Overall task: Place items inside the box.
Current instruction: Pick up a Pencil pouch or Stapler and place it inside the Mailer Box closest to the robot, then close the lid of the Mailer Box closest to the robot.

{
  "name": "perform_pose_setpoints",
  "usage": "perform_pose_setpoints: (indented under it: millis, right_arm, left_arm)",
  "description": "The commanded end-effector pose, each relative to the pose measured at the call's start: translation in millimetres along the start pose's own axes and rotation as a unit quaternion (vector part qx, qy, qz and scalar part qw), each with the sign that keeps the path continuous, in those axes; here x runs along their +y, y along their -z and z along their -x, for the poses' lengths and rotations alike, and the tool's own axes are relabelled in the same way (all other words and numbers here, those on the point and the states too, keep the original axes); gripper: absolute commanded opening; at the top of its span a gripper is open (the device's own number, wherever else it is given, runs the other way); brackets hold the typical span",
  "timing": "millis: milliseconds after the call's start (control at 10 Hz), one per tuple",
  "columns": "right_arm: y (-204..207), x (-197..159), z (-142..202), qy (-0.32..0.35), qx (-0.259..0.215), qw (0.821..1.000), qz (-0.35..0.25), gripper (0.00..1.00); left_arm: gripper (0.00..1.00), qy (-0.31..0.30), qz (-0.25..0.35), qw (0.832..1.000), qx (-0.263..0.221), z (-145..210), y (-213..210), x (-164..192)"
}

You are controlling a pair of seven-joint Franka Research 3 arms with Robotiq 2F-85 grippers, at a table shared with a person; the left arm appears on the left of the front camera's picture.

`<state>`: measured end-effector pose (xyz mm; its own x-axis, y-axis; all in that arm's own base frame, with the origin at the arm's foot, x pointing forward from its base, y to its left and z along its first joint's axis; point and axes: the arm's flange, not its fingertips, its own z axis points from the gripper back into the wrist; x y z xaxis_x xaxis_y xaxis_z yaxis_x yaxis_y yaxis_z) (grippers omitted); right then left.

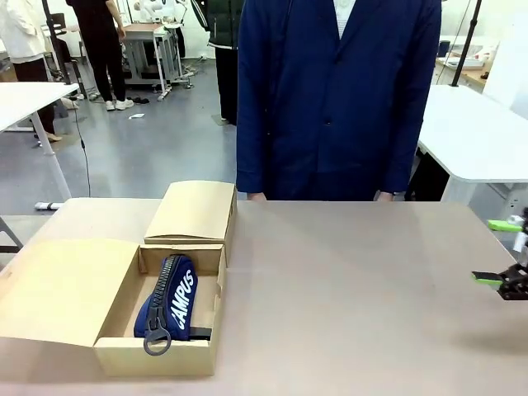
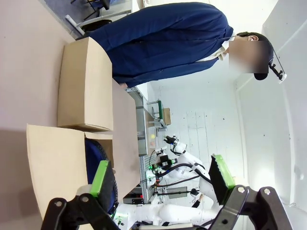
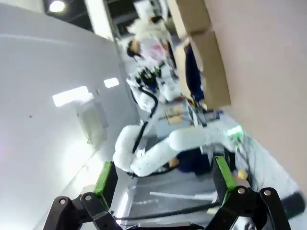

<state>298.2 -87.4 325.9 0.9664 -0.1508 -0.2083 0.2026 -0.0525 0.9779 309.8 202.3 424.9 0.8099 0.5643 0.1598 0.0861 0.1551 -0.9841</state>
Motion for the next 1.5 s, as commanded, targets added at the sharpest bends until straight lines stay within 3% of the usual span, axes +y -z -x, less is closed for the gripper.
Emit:
perform_pose_setpoints:
  millis: [0,1300,1400]
  right_arm:
    - [23,20,3,0.046,0.034,0.998,0.036,1.00]
    - [23,20,3,0.046,0.034,0.998,0.036,1.00]
    - [23,20,3,0.046,0.034,0.998,0.036,1.00]
  left_arm:
    - [1.00,0.009,0.010,1.000,-0.002,2,1,-1]
    - [1.00,0.000,0.000,1.000,0.000,0,0,0]
    - [1.00,0.155,0.023,0.986,-0.058,6,-8,-15]
